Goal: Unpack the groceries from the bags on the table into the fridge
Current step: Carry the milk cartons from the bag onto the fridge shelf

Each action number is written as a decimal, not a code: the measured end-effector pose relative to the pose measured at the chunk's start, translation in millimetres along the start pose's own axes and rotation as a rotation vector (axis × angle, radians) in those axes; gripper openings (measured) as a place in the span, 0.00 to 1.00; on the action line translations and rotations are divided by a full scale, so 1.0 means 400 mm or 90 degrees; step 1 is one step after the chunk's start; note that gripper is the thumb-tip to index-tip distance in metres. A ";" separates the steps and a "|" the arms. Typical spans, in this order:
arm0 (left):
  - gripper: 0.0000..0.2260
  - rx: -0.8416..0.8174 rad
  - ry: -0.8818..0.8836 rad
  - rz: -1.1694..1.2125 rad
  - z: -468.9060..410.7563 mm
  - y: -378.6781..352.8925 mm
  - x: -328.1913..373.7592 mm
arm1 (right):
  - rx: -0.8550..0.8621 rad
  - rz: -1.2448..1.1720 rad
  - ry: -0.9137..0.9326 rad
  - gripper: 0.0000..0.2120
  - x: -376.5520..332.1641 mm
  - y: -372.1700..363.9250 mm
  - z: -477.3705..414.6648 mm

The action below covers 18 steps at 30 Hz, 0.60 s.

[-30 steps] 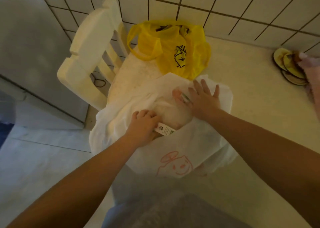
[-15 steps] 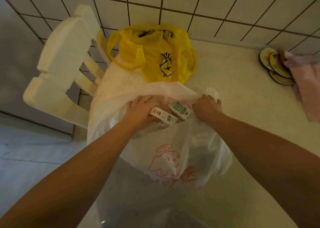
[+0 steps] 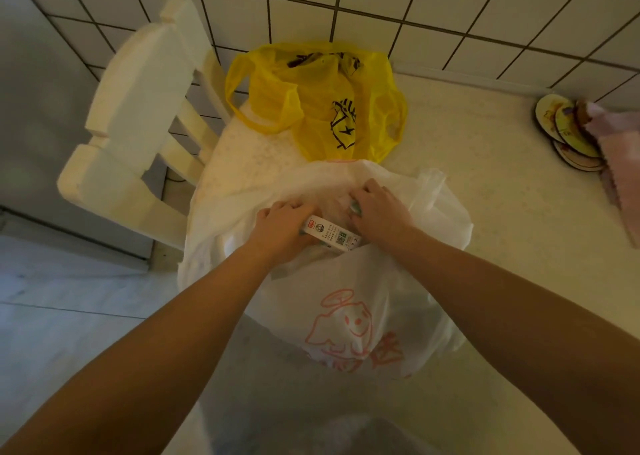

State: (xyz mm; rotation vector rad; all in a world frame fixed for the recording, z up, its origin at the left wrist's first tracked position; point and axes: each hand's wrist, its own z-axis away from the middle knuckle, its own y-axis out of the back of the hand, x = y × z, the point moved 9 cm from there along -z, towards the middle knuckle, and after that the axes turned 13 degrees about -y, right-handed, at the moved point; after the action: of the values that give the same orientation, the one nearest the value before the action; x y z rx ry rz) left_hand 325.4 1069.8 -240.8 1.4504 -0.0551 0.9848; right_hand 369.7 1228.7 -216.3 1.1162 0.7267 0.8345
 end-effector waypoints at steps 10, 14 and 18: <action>0.12 0.055 -0.007 0.050 0.056 -0.011 -0.015 | -0.031 0.036 -0.088 0.23 0.048 -0.025 -0.025; 0.12 0.054 -0.004 0.047 0.073 -0.007 -0.016 | -0.036 -0.059 -0.085 0.25 0.048 -0.028 -0.011; 0.11 0.072 -0.010 0.040 0.091 0.006 -0.014 | -0.027 -0.206 -0.083 0.31 0.043 0.018 0.043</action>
State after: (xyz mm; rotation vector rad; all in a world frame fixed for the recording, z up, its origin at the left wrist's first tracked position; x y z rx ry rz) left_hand 339.5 1036.1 -235.0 1.5675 -0.0584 1.0420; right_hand 391.2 1237.1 -206.2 0.9719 0.7519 0.4961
